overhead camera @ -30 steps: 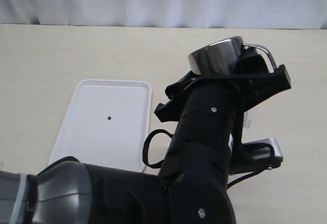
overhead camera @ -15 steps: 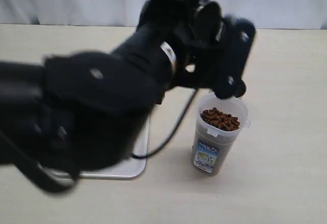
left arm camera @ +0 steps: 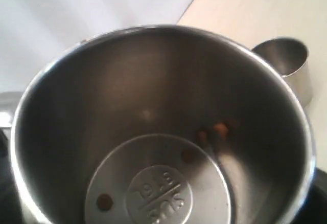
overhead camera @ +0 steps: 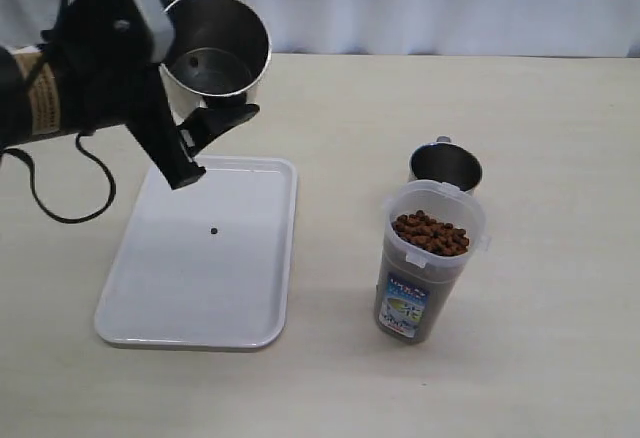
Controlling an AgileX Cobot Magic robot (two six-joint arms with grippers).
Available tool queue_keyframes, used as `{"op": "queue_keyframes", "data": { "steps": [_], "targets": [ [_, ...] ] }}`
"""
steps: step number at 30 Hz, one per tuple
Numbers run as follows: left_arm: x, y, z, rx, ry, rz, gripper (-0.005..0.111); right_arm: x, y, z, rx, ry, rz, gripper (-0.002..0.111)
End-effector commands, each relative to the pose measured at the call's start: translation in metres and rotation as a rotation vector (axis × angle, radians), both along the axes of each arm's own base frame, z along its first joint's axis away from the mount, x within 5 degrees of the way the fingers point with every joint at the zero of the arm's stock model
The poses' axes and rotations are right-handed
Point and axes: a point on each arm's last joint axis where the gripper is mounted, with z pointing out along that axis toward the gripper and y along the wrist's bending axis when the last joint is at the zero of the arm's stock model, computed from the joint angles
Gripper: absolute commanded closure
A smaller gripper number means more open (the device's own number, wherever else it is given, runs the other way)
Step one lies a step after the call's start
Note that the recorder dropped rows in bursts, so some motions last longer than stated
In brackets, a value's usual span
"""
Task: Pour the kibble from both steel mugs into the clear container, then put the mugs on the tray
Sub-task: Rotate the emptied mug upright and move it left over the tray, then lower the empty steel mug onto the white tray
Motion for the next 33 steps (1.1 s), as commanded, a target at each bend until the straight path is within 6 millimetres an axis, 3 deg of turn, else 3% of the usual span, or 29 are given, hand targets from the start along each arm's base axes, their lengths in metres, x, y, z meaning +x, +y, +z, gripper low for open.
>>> {"op": "queue_keyframes", "data": {
  "steps": [1, 4, 11, 17, 25, 33],
  "targets": [
    [0.014, 0.035, -0.021, -0.209, 0.155, 0.110, 0.107, 0.000, 0.000, -0.001, -0.013, -0.005, 0.004, 0.104],
    [0.026, 0.048, -0.038, -0.252, 0.239, 0.178, 0.107, 0.000, 0.000, -0.001, -0.013, -0.005, 0.004, 0.104],
    [0.044, 0.049, -0.092, -0.154, 0.272, 0.167, 0.107, 0.000, 0.000, -0.001, -0.013, -0.005, 0.004, 0.104],
    [0.056, 0.054, -0.129, -0.202, 0.276, 0.198, 0.107, 0.000, 0.000, -0.001, -0.013, -0.005, 0.004, 0.104],
    [0.063, 0.077, -0.154, -0.308, 0.308, 0.245, 0.107, 0.000, 0.000, -0.001, -0.013, -0.005, 0.004, 0.104],
    [0.073, 0.071, -0.177, -0.313, 0.361, 0.144, 0.107, 0.000, 0.000, -0.001, -0.013, -0.005, 0.004, 0.104]
  ]
}}
